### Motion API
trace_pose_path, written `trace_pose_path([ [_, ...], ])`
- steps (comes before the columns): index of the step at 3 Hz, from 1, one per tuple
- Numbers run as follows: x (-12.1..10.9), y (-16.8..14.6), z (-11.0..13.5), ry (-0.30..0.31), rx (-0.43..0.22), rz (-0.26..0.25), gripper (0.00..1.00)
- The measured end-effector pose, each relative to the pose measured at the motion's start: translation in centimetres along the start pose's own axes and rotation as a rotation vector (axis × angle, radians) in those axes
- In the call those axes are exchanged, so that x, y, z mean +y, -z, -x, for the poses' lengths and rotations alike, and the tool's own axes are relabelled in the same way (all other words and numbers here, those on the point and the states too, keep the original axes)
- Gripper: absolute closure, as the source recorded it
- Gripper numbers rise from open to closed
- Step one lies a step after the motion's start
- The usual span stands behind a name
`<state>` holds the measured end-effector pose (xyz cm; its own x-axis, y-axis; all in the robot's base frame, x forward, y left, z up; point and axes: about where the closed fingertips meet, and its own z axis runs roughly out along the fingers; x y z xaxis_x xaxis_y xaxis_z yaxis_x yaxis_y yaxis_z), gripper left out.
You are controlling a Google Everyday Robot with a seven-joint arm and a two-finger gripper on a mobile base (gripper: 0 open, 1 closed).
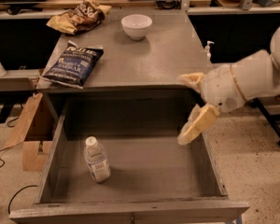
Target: Pick blue plastic bottle from top drawer and place on counter
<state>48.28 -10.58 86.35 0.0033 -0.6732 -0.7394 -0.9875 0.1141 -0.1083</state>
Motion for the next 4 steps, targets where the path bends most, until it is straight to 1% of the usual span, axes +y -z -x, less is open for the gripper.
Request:
trace_pose_path([
  [1,2.1,-4.4,2.1,0.038,-0.310,-0.038,0.00],
  [2,2.6,-4.5,4.6,0.110,-0.339,-0.030,0.00],
  [3,2.7,-5.0,4.2,0.101,-0.333,-0.024,0.00],
  [4,4.2,-10.0,3.2,0.062,-0.330,0.042,0.00],
])
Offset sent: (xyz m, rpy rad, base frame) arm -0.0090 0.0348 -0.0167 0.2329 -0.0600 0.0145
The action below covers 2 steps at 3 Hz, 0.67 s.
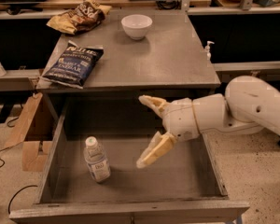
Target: Pick blue plastic bottle from top drawer and place on counter
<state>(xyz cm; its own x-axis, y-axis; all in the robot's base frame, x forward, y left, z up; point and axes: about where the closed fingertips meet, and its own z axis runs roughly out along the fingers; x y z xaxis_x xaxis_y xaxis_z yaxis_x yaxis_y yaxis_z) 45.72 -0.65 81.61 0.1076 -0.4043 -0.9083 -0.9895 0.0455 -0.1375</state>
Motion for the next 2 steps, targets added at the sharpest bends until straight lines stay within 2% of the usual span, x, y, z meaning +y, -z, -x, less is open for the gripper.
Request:
trace_pose_path([
  [1,1.6,-6.0,-2.3,-0.031,-0.034,0.053,0.00],
  [2,2.3,-11.2,-4.2,-0.043,-0.076,0.071,0.00],
])
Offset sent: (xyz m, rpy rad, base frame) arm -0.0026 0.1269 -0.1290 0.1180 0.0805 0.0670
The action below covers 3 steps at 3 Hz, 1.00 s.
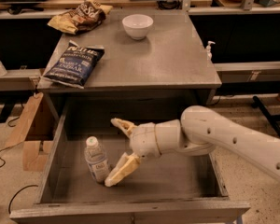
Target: Pick blue plastic bottle from top drawer and place on counter
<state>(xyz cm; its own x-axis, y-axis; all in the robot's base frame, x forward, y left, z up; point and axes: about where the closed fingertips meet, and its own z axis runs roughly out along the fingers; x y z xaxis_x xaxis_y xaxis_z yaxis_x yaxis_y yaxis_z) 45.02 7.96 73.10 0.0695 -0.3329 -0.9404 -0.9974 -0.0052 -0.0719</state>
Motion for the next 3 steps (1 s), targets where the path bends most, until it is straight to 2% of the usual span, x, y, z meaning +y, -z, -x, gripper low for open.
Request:
trace_pose_path([
  [1,-0.8,-4.2,-2.1,0.002,-0.059,0.003,0.03],
  [2,-1.1,-6.4,-3.1,0.000,-0.103,0.006,0.26],
  [3,-0.5,-7.1,-1.3,-0.005,-0.182,0.019,0.57],
])
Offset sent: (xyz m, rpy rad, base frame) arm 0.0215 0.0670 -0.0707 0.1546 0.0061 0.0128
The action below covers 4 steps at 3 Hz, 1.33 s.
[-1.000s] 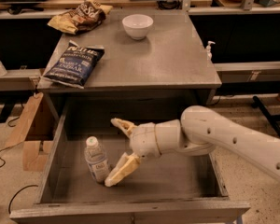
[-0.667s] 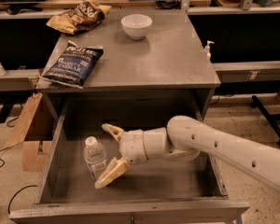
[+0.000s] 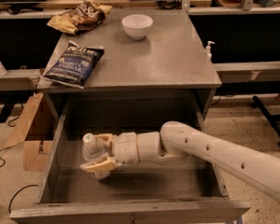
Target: Pick blue plastic bottle from top drawer and place on counter
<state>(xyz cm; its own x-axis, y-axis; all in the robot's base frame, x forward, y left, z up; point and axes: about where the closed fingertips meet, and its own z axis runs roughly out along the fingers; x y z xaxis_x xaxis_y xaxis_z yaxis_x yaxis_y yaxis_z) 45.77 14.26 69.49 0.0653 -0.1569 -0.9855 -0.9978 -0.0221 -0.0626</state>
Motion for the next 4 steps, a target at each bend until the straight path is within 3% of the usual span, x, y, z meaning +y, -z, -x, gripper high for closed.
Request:
trace_pose_path([
  [1,-0.1,0.6,2.6,-0.008,-0.029,0.004,0.80],
  [2,-2.8,4.9,7.5,-0.033,-0.022,-0.030,1.00],
  [4,-11.1,13.5,19.6,-0.103,0.016,-0.119,1.00],
])
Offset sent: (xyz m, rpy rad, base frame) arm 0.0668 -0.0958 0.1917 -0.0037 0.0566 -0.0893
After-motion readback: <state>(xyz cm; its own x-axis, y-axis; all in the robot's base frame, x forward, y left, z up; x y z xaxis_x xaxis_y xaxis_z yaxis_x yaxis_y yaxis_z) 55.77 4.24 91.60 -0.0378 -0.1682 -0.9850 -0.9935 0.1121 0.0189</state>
